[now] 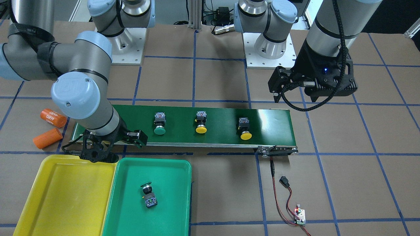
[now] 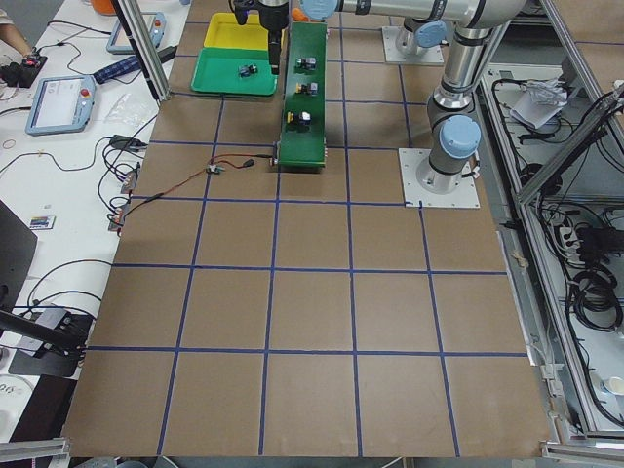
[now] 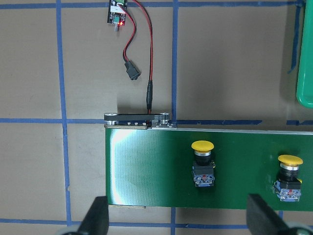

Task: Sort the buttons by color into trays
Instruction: 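Release the green button in the green tray while the left arm withdraws, then grasp the next green-capped button on the belt with the right gripper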

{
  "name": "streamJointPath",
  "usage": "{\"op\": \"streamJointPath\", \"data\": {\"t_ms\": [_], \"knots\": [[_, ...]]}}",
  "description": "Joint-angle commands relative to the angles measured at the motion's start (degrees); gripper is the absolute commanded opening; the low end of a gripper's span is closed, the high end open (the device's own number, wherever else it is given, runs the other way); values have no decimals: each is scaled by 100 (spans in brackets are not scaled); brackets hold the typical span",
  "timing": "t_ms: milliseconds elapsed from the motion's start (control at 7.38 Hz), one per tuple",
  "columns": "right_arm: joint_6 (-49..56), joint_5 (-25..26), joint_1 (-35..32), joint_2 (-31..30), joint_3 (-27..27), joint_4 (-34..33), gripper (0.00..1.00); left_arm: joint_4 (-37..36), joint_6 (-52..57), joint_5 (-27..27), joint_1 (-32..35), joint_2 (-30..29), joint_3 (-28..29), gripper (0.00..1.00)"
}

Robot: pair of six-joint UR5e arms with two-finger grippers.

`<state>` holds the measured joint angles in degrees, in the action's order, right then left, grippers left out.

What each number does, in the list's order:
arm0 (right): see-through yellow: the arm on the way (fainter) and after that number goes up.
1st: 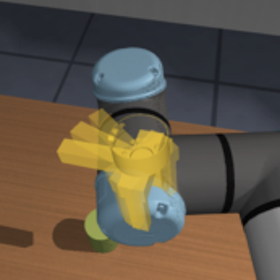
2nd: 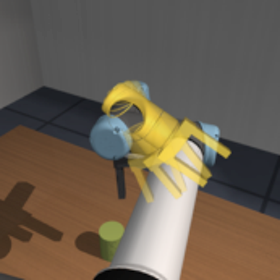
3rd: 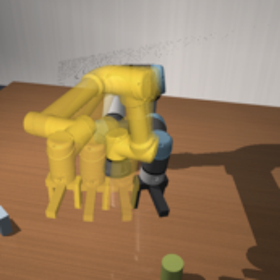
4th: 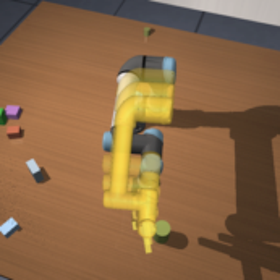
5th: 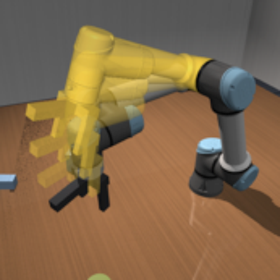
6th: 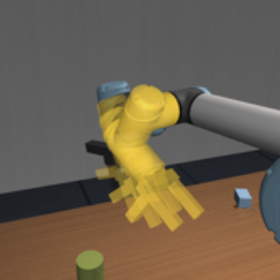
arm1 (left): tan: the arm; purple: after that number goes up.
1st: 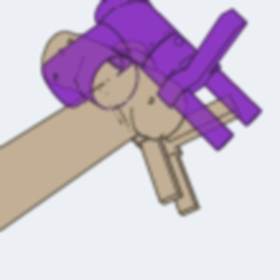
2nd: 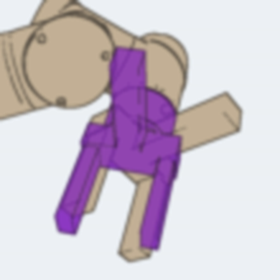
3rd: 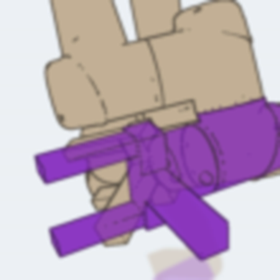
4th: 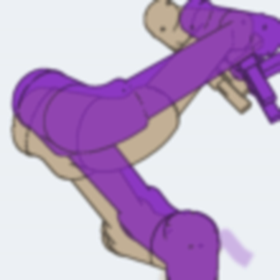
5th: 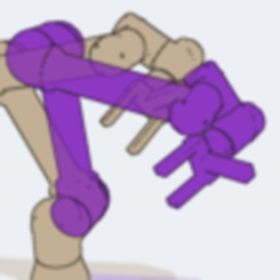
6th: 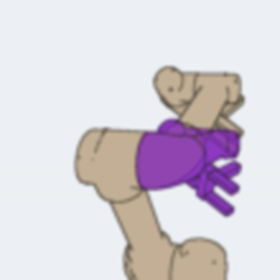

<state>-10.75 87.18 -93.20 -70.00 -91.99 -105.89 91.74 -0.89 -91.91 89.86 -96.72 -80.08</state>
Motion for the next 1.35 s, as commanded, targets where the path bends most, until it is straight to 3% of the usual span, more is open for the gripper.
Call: {"op": "streamJointPath", "data": {"t_ms": [0, 406, 1083, 1219], "knots": [[-6, -139, -31, -301, -641, -28, 100, 107, 10, -2, -4, 21, 71, 100], [2, -209, -153, -629, -1276, -54, 100, 283, 19, 6, -13, 21, 177, 100], [-7, -307, -242, -454, -1347, 7, 98, 626, 19, -20, -4, 56, 484, 100], [11, -298, -216, -383, -1426, 7, 84, 617, 19, -20, -4, 57, 502, 100]]}}
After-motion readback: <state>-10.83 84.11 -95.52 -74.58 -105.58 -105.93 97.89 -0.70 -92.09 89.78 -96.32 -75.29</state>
